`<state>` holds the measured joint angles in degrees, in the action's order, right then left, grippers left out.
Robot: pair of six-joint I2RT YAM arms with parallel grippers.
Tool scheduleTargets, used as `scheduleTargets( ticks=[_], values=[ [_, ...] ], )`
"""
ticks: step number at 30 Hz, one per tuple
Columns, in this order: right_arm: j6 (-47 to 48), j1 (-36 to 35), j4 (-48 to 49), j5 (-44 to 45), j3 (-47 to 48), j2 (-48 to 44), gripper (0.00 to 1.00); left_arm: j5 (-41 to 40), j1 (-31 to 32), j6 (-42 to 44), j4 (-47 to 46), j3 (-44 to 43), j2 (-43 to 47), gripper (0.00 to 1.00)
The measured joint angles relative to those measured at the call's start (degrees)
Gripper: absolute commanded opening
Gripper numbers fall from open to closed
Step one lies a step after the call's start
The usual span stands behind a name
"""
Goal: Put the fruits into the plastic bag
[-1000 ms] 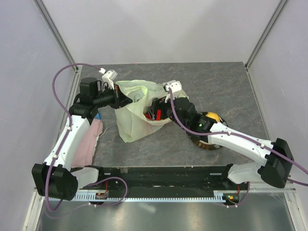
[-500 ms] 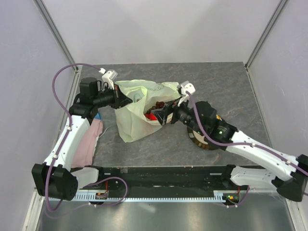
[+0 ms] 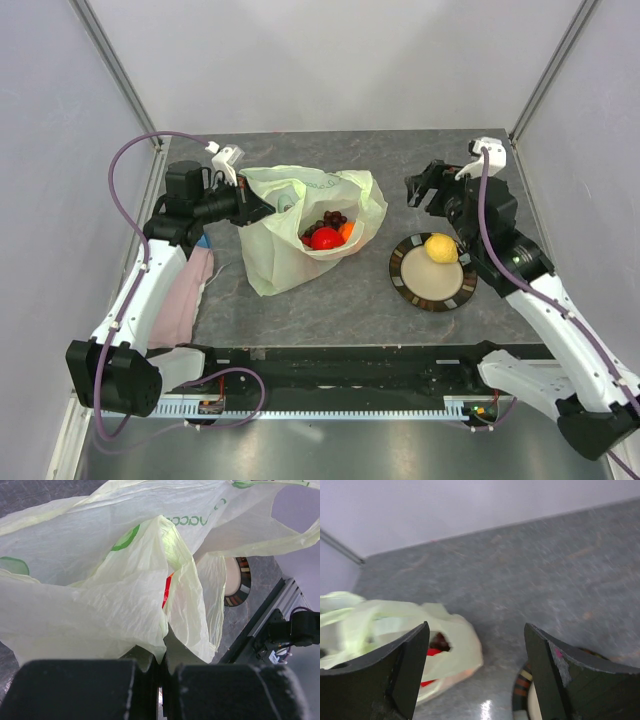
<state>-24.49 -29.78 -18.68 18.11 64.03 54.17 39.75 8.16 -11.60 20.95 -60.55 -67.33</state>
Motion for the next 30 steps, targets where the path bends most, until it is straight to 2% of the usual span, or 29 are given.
scheduleTargets(
  ticks=[7,11,15,24,30],
  values=[
    [-3.3,18.7,-5.8,-5.7,-4.2,3.0,0.85,0.0,0.0,0.0,0.0,0.0,0.0,0.02],
    [-3.9,25.6,-6.9,-8.1,-7.3,3.0,0.87,0.0,0.0,0.0,0.0,0.0,0.0,0.01],
    [-3.7,27.7,-8.2,-8.8,-9.2,3.9,0.87,0.0,0.0,0.0,0.0,0.0,0.0,0.01],
    [-2.3,27.7,-10.1,-7.3,-13.3,8.6,0.88,0.1,0.0,0.0,0.0,0.0,0.0,0.02],
    [-1.7,23.9,-10.2,-6.6,-14.5,14.4,0.93,0.9,0.0,0.0,0.0,0.0,0.0,0.02]
  ],
)
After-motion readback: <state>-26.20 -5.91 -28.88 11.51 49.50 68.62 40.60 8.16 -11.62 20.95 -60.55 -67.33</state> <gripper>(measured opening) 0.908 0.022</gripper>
